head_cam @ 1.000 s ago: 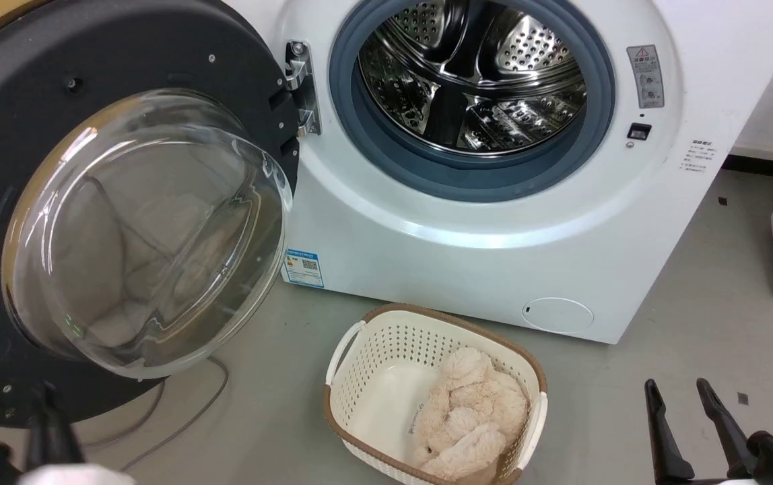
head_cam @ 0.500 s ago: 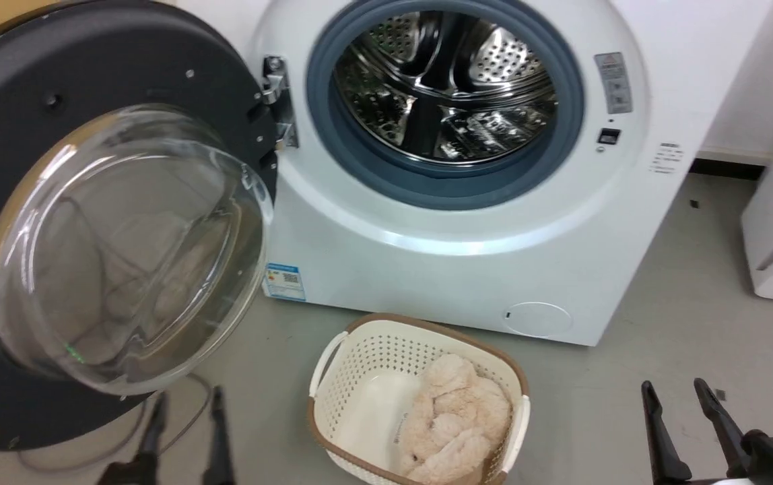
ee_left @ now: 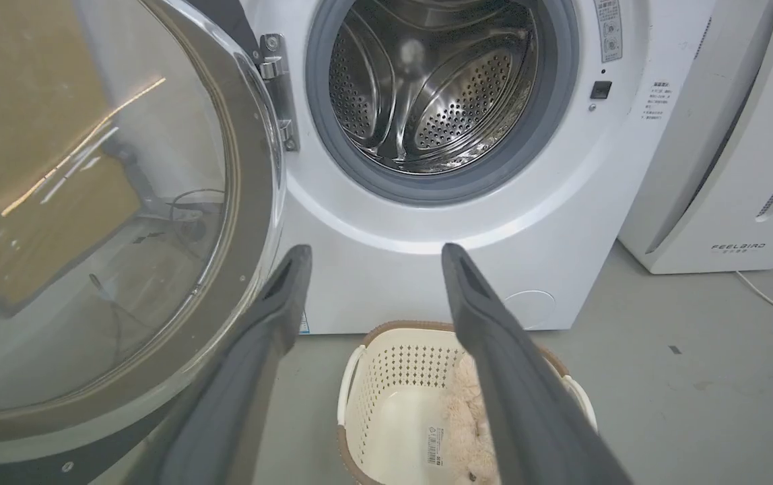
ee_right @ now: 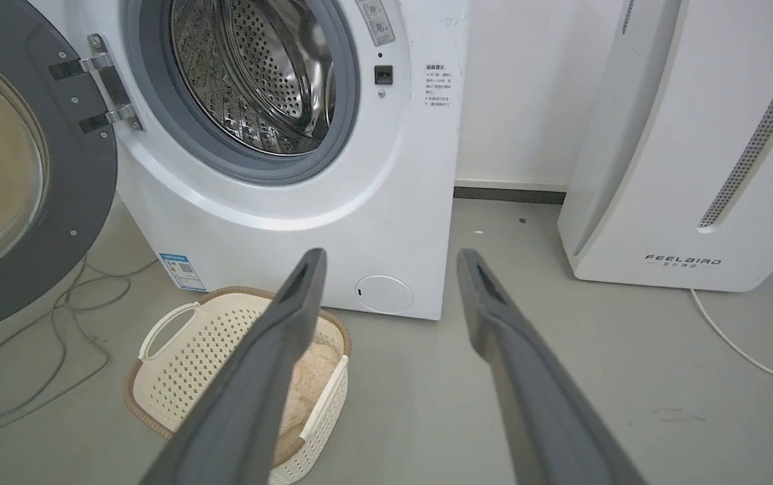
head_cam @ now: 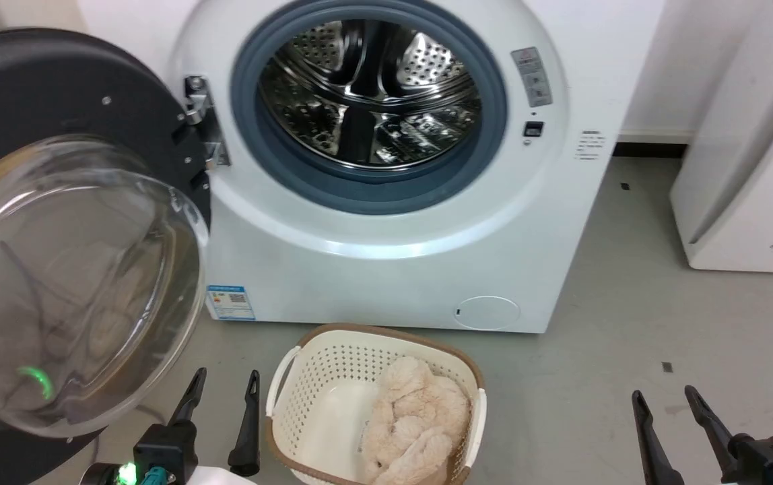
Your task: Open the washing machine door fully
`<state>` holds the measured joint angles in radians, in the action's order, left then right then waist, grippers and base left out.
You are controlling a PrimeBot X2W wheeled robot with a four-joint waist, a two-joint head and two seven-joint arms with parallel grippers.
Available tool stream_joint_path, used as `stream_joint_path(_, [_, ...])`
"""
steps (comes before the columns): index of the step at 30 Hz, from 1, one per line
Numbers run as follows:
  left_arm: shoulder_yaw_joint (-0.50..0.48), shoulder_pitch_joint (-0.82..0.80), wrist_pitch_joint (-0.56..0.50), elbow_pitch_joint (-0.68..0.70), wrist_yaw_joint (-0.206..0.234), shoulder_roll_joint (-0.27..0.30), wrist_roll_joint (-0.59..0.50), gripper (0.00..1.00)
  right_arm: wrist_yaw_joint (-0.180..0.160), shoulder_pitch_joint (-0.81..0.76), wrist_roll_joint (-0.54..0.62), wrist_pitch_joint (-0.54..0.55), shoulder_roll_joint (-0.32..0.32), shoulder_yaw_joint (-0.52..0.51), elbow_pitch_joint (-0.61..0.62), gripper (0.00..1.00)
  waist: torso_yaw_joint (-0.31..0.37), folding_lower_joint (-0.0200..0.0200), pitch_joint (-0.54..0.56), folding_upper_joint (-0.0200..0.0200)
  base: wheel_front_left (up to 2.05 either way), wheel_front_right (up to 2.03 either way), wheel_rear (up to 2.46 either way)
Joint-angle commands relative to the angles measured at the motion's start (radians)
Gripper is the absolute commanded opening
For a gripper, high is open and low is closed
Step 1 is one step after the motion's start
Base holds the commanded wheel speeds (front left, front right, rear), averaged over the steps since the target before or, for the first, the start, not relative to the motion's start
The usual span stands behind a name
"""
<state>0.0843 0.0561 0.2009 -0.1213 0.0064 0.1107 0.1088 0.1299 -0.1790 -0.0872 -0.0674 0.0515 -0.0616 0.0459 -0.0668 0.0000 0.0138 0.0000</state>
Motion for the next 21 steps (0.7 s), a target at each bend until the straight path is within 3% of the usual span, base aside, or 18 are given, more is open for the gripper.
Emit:
stream_joint_path(1, [-0.003,-0.004,-0.004,-0.004,0.001,0.004,0.004,1.0,0.001,-0.01,0.006,0.001,-0.001,0.0,0.007,1.0,0.009,0.0,0.001,0.0,0.0,0.0,0.0])
stream_joint_path(12, [-0.009,0.011,-0.02,-0.019,0.015,-0.001,0.036,1.0,0.001,-0.005,-0.007,-0.004,-0.001,0.017,-0.001,1.0,0.018,0.0,-0.002,0.0,0.0,0.0,0.0])
stream_joint_path(13, [-0.008,0.011,-0.02,-0.019,0.016,0.0,0.036,0.0,0.001,-0.004,-0.008,-0.004,-0.001,0.018,-0.002,0.0,0.017,0.0,-0.003,0.0,0.0,0.0,0.0])
stream_joint_path(21, [-0.009,0.003,-0.028,-0.01,0.01,-0.004,0.021,0.0,0.0,0.008,0.002,0.003,0.0,0.018,-0.004,0.0,0.02,0.0,-0.003,0.0,0.0,0.0,0.0])
